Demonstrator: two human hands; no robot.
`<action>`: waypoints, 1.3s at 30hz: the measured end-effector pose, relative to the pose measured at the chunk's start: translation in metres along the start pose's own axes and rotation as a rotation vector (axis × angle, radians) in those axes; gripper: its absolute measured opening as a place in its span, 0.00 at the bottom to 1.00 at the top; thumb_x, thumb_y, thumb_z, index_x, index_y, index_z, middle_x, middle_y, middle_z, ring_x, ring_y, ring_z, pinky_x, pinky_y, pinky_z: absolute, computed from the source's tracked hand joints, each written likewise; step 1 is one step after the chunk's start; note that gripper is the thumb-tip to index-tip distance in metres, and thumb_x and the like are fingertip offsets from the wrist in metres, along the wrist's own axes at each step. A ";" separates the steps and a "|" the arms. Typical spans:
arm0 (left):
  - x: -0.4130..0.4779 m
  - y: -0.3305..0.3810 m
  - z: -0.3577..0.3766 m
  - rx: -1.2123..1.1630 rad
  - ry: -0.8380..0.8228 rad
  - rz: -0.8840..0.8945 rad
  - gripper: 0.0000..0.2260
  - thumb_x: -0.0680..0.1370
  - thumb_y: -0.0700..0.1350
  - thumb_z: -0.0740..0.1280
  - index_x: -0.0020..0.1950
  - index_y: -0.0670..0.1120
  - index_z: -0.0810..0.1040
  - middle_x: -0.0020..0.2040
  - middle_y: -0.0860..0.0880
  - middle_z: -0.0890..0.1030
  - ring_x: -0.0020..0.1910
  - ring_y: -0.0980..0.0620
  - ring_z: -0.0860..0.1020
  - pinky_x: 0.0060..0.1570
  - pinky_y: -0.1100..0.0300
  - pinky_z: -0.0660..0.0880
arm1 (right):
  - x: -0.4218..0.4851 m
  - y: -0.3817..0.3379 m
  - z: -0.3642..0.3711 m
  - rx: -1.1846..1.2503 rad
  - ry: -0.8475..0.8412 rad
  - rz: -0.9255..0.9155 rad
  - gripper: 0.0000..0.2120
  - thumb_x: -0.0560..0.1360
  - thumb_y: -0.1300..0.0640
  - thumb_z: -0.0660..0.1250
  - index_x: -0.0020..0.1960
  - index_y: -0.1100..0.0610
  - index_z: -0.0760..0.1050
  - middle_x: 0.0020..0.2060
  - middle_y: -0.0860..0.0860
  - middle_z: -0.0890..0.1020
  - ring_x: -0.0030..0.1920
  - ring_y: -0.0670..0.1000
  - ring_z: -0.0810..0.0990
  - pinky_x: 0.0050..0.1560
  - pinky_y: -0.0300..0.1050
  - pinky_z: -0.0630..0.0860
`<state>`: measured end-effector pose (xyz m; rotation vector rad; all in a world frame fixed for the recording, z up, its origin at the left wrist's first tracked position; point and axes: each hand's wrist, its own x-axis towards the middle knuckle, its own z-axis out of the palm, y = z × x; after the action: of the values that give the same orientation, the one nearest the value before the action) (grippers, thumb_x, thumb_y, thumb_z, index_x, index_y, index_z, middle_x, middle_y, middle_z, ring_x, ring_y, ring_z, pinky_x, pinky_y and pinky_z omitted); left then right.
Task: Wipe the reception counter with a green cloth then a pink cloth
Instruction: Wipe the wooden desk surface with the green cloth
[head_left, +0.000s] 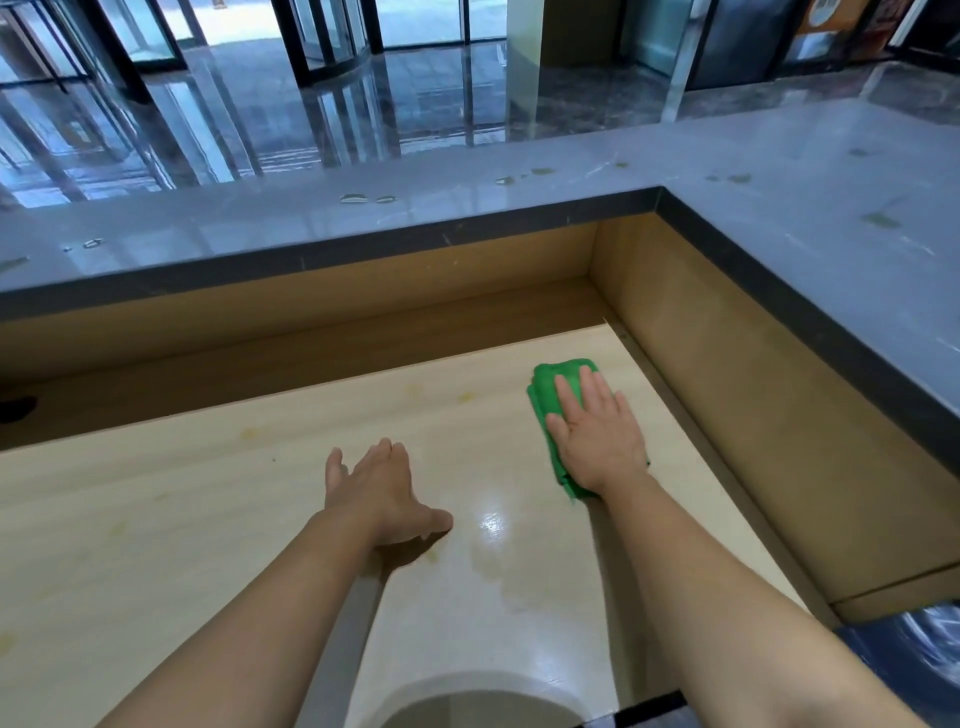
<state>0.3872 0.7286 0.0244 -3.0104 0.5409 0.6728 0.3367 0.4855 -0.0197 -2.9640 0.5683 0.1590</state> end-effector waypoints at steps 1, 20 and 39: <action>0.002 -0.001 0.000 -0.005 0.005 -0.005 0.35 0.66 0.68 0.66 0.65 0.48 0.67 0.71 0.50 0.66 0.71 0.50 0.66 0.74 0.43 0.43 | 0.001 0.012 -0.001 -0.003 0.018 0.035 0.28 0.83 0.45 0.42 0.80 0.51 0.42 0.79 0.55 0.43 0.79 0.53 0.40 0.77 0.51 0.43; 0.040 0.012 -0.029 0.196 -0.195 -0.027 0.47 0.63 0.67 0.74 0.74 0.46 0.60 0.78 0.49 0.54 0.77 0.53 0.56 0.74 0.48 0.42 | 0.028 -0.115 0.011 -0.032 -0.054 -0.317 0.28 0.83 0.44 0.41 0.80 0.50 0.39 0.78 0.56 0.38 0.78 0.54 0.37 0.77 0.52 0.39; 0.038 0.007 -0.026 0.018 -0.186 0.009 0.50 0.63 0.60 0.78 0.75 0.43 0.56 0.74 0.51 0.58 0.75 0.51 0.57 0.63 0.53 0.70 | 0.059 -0.044 -0.003 0.029 0.039 0.201 0.28 0.83 0.46 0.41 0.80 0.53 0.39 0.78 0.59 0.40 0.79 0.57 0.40 0.77 0.54 0.43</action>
<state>0.4274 0.7071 0.0328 -2.8889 0.5487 0.9311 0.4081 0.5048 -0.0202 -2.8837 0.8654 0.1096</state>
